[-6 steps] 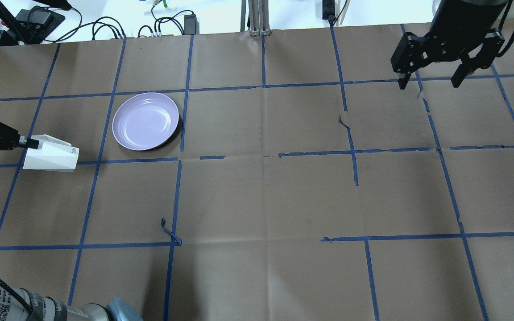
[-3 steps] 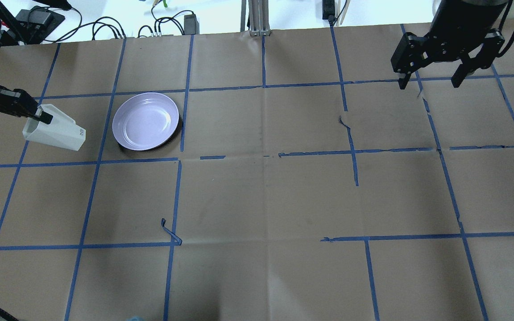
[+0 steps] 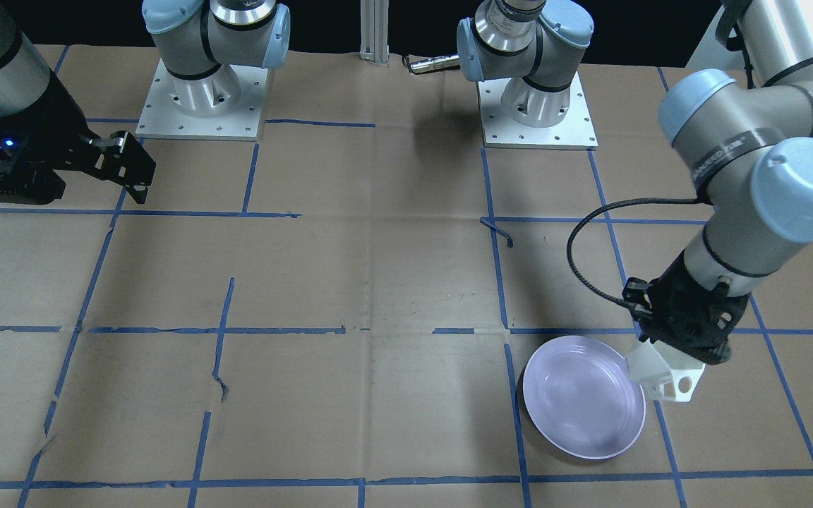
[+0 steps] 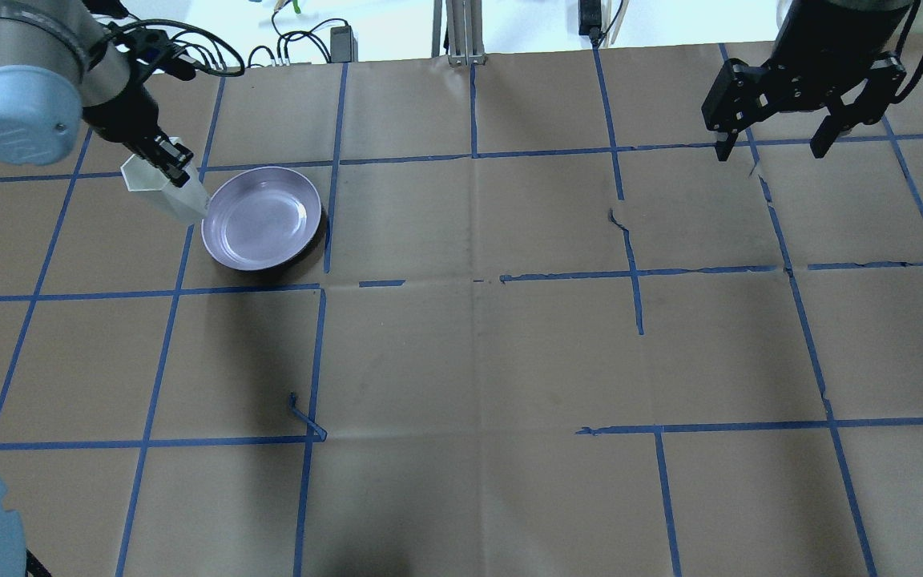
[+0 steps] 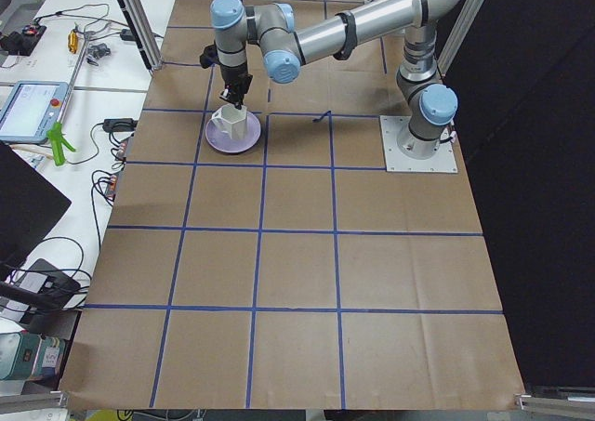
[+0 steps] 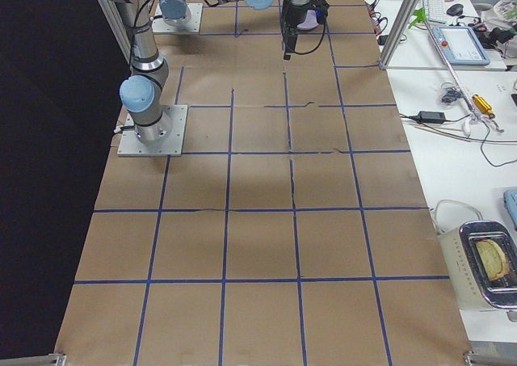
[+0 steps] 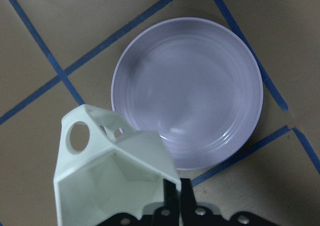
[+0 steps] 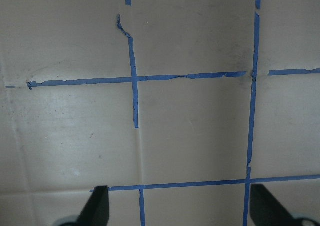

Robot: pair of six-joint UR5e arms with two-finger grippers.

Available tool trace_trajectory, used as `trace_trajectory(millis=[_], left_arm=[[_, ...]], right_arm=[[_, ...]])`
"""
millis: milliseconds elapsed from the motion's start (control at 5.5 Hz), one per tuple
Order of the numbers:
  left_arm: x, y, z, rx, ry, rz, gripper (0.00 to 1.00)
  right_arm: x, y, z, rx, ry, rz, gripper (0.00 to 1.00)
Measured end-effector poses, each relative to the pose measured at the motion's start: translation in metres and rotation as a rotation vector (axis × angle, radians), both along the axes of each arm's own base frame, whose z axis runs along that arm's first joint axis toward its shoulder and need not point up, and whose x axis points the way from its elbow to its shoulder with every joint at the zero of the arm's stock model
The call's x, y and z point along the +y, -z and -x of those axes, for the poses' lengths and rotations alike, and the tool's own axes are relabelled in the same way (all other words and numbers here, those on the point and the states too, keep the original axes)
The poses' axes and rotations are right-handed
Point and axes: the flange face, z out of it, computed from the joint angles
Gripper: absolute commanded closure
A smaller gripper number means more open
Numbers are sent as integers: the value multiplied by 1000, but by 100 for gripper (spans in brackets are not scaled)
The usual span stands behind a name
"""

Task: Flip cup and place on plate
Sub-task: 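Carry the upright mug over the lavender plate and lower it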

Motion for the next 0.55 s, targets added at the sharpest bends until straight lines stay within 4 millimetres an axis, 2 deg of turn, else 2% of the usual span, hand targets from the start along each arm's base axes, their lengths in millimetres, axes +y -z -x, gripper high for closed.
trace_trajectory(millis=[182, 364, 545], left_arm=[[-13, 31, 18, -16, 30, -10, 100], [-15, 49, 34, -15, 37, -26, 100], [-10, 59, 48, -12, 18, -39, 100]], right_arm=[[0, 0, 0, 0, 0, 0, 0], [0, 0, 0, 0, 0, 0, 0], [0, 0, 0, 0, 0, 0, 0]])
